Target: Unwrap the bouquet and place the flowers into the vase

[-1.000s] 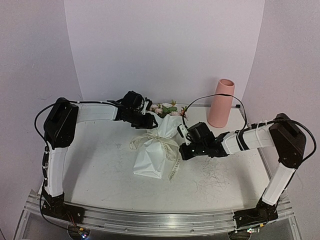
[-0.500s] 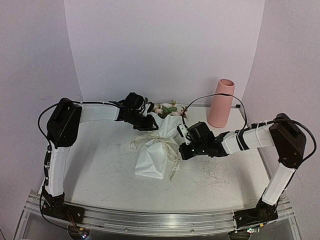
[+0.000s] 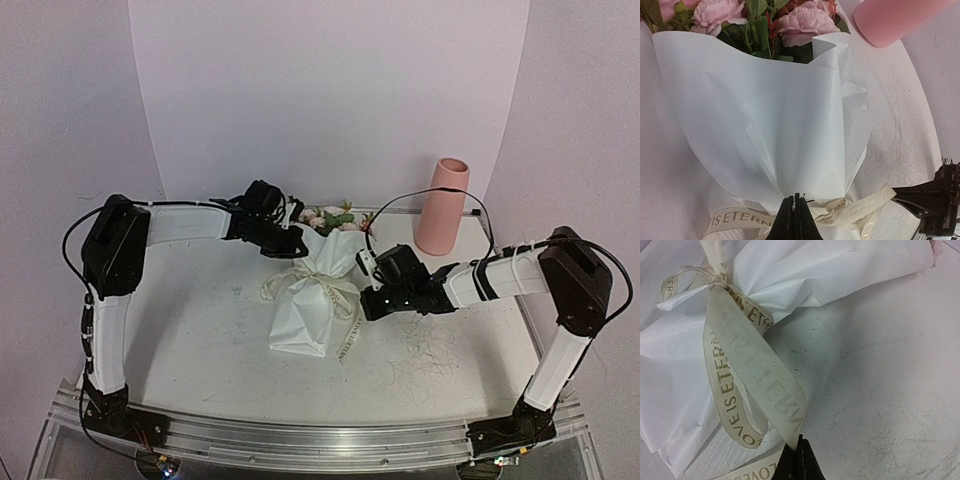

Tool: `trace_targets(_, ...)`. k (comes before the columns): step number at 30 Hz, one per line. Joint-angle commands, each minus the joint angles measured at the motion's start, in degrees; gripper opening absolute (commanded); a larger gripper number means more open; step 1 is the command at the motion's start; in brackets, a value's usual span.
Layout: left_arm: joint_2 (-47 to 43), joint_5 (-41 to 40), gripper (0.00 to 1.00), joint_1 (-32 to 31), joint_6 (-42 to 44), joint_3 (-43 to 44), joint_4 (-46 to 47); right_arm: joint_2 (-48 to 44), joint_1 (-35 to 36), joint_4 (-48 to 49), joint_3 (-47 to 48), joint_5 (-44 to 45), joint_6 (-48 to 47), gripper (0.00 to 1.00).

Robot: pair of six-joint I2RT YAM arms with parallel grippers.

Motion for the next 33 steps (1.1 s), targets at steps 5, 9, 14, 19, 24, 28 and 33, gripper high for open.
trace_targets(5, -12.1, -9.6, 0.0, 2.6, -1.2, -7.3, 2.5, -3.2, -2.8, -6.0, 1.3, 3.5, 2.7, 0.0)
trace_targets(9, -16.3, -12.0, 0.0, 4.9, -2.4, -12.1, 3.9, -5.0, -4.2, -6.8, 0.3, 3.8, 3.3, 0.0)
trace_targets(14, -21.7, -14.5, 0.0, 9.1, -3.4, -18.2, 5.3, -7.5, -6.0, -7.8, -1.5, 4.7, 4.3, 0.0)
trace_targets(19, -27.1, -18.9, 0.0, 13.1, -4.0, -23.3, 5.5, -10.1, -8.2, -10.1, -2.8, 8.0, 6.0, 0.0)
trace_targets(24, -32.1, -22.6, 0.0, 17.7, -4.9, -28.2, 5.4, -12.9, -11.3, -12.1, -4.3, 11.7, 8.3, 0.0)
trace_targets(28, -35.9, -24.0, 0.0, 22.5, -6.0, -31.6, 5.3, -15.7, -13.9, -14.2, -5.0, 15.5, 10.3, 0.0)
trace_targets(33, -40.9, -29.9, 0.0, 26.5, -7.5, -35.1, 4.8, -20.0, -17.9, -16.4, -5.6, 18.4, 11.5, 0.0)
